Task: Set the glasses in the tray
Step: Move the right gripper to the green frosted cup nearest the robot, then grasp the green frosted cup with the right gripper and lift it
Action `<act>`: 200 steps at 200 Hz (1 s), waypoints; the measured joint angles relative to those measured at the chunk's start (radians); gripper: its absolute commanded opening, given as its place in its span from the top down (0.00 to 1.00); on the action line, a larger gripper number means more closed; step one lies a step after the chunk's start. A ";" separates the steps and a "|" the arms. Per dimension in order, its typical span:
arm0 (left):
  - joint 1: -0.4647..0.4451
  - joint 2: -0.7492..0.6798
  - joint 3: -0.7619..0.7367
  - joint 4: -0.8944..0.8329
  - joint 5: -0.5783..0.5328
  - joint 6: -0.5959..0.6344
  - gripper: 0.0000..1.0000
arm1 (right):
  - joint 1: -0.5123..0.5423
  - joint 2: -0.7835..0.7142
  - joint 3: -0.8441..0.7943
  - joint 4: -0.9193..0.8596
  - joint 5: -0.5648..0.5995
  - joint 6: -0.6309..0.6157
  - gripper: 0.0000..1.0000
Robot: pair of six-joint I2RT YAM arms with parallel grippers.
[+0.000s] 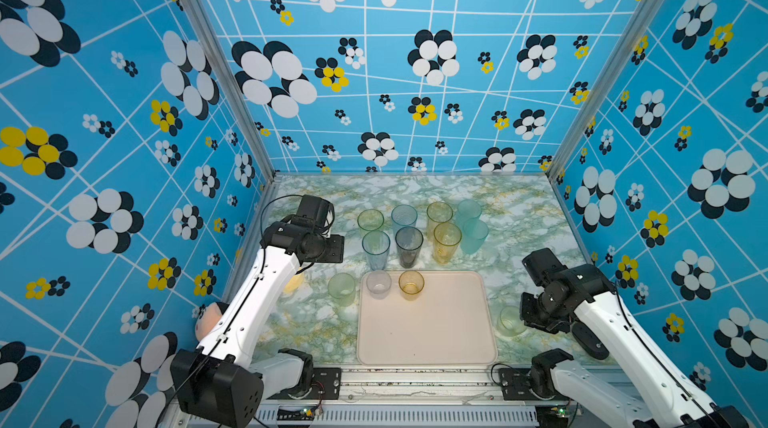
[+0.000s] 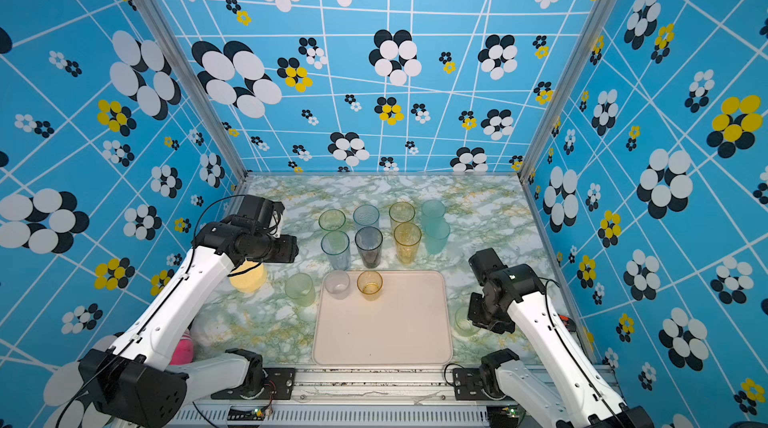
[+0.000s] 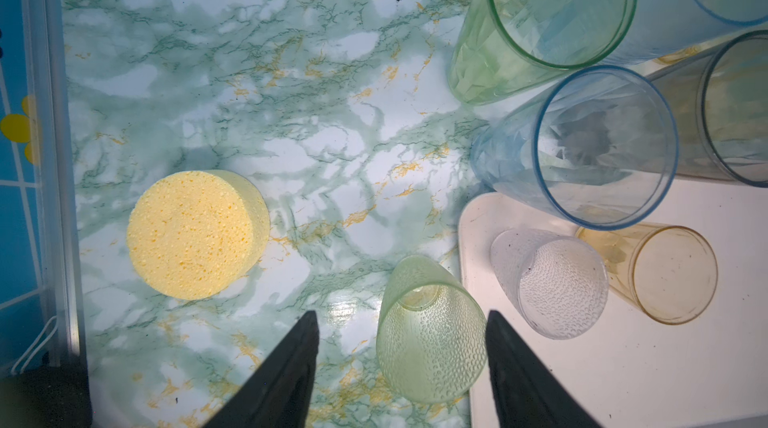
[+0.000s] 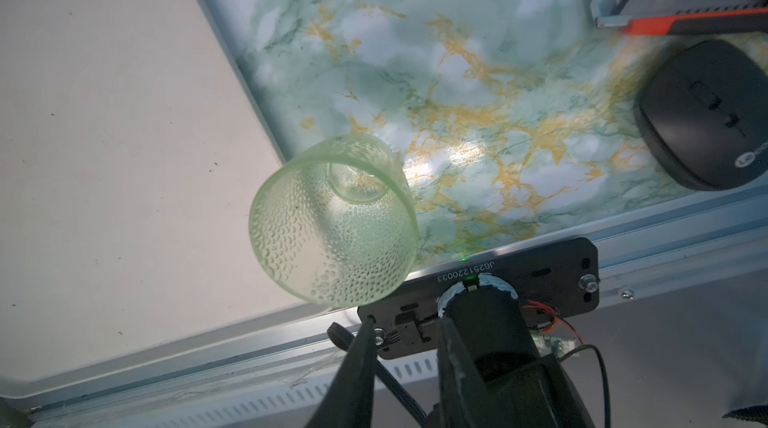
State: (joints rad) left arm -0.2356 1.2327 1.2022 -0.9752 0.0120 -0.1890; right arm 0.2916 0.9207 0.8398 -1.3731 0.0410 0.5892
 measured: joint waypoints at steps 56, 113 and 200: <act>0.000 0.026 0.012 0.005 0.004 0.016 0.35 | -0.005 -0.004 -0.033 0.004 -0.024 0.034 0.73; 0.015 0.026 0.012 0.005 0.003 0.035 0.35 | -0.006 0.017 -0.097 0.053 -0.032 0.077 0.77; 0.050 0.058 0.053 0.002 0.018 0.078 0.35 | -0.011 0.021 -0.103 0.117 -0.036 0.111 0.80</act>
State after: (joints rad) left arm -0.1856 1.2907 1.2556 -0.9730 0.0303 -0.1108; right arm 0.2806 0.9421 0.7372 -1.2560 0.0051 0.7002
